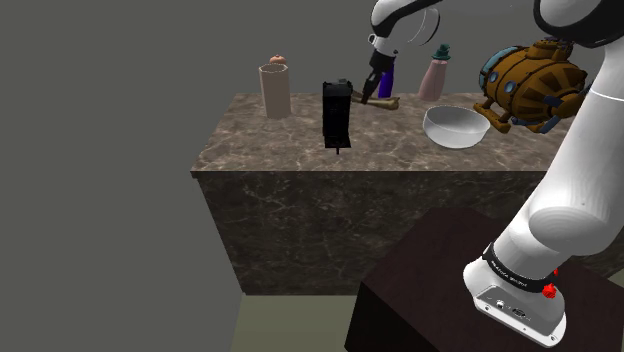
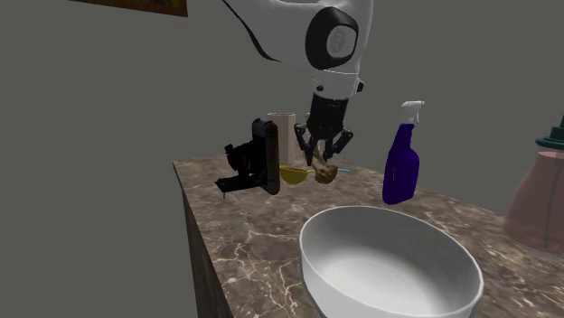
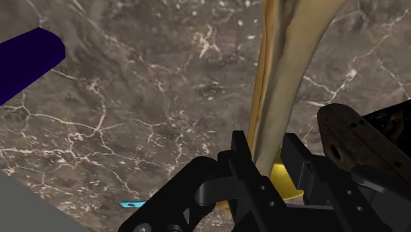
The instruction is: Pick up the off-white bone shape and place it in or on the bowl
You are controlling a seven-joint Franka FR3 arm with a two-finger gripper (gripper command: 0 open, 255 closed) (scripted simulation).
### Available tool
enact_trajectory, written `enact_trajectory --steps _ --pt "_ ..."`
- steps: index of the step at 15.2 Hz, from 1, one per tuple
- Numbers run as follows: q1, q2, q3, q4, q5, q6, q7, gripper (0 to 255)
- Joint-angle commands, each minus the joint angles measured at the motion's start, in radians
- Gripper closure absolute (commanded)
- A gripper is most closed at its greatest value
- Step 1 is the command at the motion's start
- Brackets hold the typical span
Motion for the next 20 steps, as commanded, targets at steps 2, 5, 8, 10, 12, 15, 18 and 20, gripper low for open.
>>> enact_trajectory --steps 2,5,8,10,12,15,18,20 --pt "0.000 -0.016 -0.003 0.021 -0.013 -0.034 0.014 255" --pt "0.001 -0.026 -0.004 0.049 -0.023 -0.070 0.027 255" --pt "0.000 -0.035 -0.006 0.079 -0.032 -0.106 0.039 255" --pt "0.000 -0.039 -0.007 0.100 -0.037 -0.130 0.047 255" --pt "0.000 -0.043 -0.008 0.122 -0.042 -0.155 0.054 255" --pt "-0.005 -0.076 -0.014 0.101 -0.054 -0.166 0.049 255" --pt "-0.020 -0.169 -0.032 -0.003 -0.086 -0.155 0.020 255" --pt "-0.033 -0.227 -0.044 -0.065 -0.109 -0.151 0.001 255"
